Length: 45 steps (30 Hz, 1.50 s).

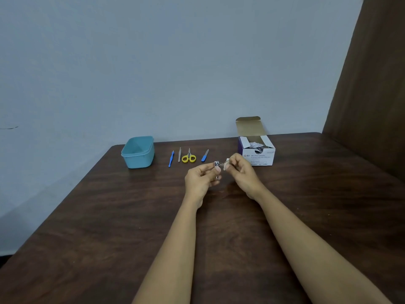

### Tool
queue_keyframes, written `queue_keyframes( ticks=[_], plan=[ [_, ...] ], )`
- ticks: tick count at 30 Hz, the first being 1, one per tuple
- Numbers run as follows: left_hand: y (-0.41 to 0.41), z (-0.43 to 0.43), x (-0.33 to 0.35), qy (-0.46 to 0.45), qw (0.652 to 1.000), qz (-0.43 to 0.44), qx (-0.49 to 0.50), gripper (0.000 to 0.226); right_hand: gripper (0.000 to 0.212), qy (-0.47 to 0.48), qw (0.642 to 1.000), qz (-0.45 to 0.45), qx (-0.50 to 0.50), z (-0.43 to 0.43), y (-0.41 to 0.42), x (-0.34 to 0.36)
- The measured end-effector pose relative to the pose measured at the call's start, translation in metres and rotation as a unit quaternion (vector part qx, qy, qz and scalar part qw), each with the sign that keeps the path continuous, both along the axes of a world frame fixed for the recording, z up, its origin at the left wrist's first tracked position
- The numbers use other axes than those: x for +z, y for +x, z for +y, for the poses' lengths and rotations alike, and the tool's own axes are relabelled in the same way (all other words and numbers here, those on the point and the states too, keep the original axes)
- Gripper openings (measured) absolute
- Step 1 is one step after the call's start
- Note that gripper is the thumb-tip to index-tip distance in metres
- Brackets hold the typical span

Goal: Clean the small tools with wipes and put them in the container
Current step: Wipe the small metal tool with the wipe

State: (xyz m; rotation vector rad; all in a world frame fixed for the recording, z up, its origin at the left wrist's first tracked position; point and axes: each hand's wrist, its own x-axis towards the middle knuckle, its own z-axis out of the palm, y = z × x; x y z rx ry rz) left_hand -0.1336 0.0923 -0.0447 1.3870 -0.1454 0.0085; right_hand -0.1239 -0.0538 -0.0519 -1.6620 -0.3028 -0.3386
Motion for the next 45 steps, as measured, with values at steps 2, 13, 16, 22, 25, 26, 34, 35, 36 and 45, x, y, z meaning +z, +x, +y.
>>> queue_keyframes(
  ticks=[2,13,16,22,25,26,34,35,36,45],
  plan=[
    [0.0,-0.001,0.0,0.013,1.0,0.002,0.005,0.022,0.036,0.047,0.999,0.01,-0.009,-0.002,0.0,0.001],
    [0.001,-0.004,-0.006,0.103,0.994,-0.042,0.011,0.003,0.017,0.328,0.935,0.135,-0.001,0.0,-0.004,0.01],
    [0.001,-0.005,-0.006,0.121,0.992,-0.045,0.008,0.009,0.014,0.326,0.931,0.166,0.014,0.0,-0.005,0.009],
    [0.001,-0.005,-0.005,0.134,0.989,-0.058,0.007,0.003,0.011,0.291,0.938,0.185,0.04,-0.001,-0.008,0.012],
    [0.001,-0.006,-0.005,0.139,0.988,-0.062,0.014,0.006,0.011,0.292,0.937,0.187,0.036,-0.002,-0.008,0.012],
    [0.001,-0.006,-0.005,0.142,0.988,-0.063,0.018,0.006,0.011,0.292,0.937,0.188,0.035,-0.002,-0.008,0.012],
    [0.001,-0.006,-0.004,0.163,0.984,-0.067,0.029,0.011,0.01,0.226,0.962,0.15,0.032,0.003,-0.011,0.012],
    [0.001,-0.006,-0.005,0.166,0.983,-0.068,0.03,0.011,0.01,0.217,0.966,0.139,0.031,0.003,-0.011,0.011],
    [0.002,-0.006,-0.005,0.171,0.982,-0.068,0.031,0.01,0.01,0.209,0.969,0.128,0.031,0.004,-0.012,0.011],
    [0.001,-0.006,-0.005,0.183,0.98,-0.074,0.028,0.013,0.011,0.117,0.989,0.088,-0.019,0.007,-0.012,0.009]
  ],
)
